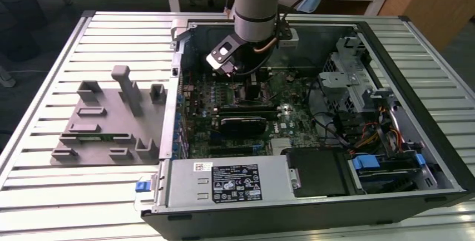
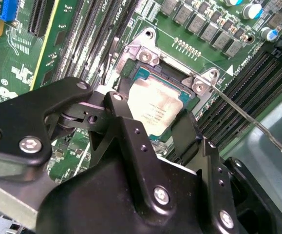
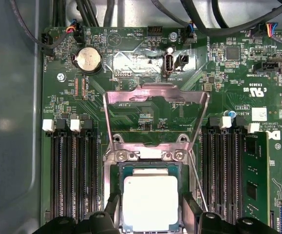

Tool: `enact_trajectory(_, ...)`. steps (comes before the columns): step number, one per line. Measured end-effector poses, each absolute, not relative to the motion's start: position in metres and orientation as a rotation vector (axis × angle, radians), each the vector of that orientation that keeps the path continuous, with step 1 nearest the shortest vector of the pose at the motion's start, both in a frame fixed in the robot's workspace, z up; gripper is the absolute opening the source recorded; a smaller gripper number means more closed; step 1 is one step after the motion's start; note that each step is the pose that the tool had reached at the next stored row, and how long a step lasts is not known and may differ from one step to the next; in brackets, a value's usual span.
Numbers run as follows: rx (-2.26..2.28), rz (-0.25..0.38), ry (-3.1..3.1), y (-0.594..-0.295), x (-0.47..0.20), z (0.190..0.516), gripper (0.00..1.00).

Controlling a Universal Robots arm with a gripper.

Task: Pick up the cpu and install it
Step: 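Place the cpu into insertion slot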

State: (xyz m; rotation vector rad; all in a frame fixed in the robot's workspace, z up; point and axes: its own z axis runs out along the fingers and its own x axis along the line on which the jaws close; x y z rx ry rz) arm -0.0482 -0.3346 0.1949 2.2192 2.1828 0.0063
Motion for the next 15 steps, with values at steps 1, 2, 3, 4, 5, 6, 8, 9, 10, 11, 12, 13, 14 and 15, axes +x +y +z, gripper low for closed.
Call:
enact_trajectory(1, 2.219, 0.007, 2.183, -0.3346, -0.0482, 0.1963, 0.61)
enact_trajectory(2, 2.219, 0.007, 2.183, -0.3346, -0.0482, 0.198, 0.61)
enact_trajectory(3, 2.219, 0.007, 2.183, -0.3346, -0.0482, 0.1997, 0.61)
enact_trajectory(4, 2.219, 0.007, 2.183, -0.3346, -0.0482, 0.2009, 0.61)
enact_trajectory(5, 2.219, 0.007, 2.183, -0.3346, -0.0482, 0.2019, 0.61)
enact_trajectory(6, 2.219, 0.007, 2.183, -0.3345, -0.0482, 0.2021, 0.61)
enact_trajectory(8, 2.219, 0.007, 2.183, -0.3345, -0.0482, 0.2022, 0.61)
enact_trajectory(9, 2.219, 0.007, 2.183, -0.3346, -0.0482, 0.2025, 0.61)
enact_trajectory(10, 2.219, 0.007, 2.183, -0.3345, -0.0482, 0.2025, 0.61)
enact_trajectory(11, 2.219, 0.007, 2.183, -0.3345, -0.0482, 0.2026, 0.61)
enact_trajectory(12, 2.219, 0.007, 2.183, -0.3346, -0.0482, 0.2028, 0.61)
enact_trajectory(13, 2.219, 0.007, 2.183, -0.3346, -0.0482, 0.2029, 0.59)
enact_trajectory(14, 2.219, 0.007, 2.183, -0.3346, -0.0482, 0.203, 0.59)
enact_trajectory(15, 2.219, 0.007, 2.183, -0.3346, -0.0482, 0.2032, 0.53)
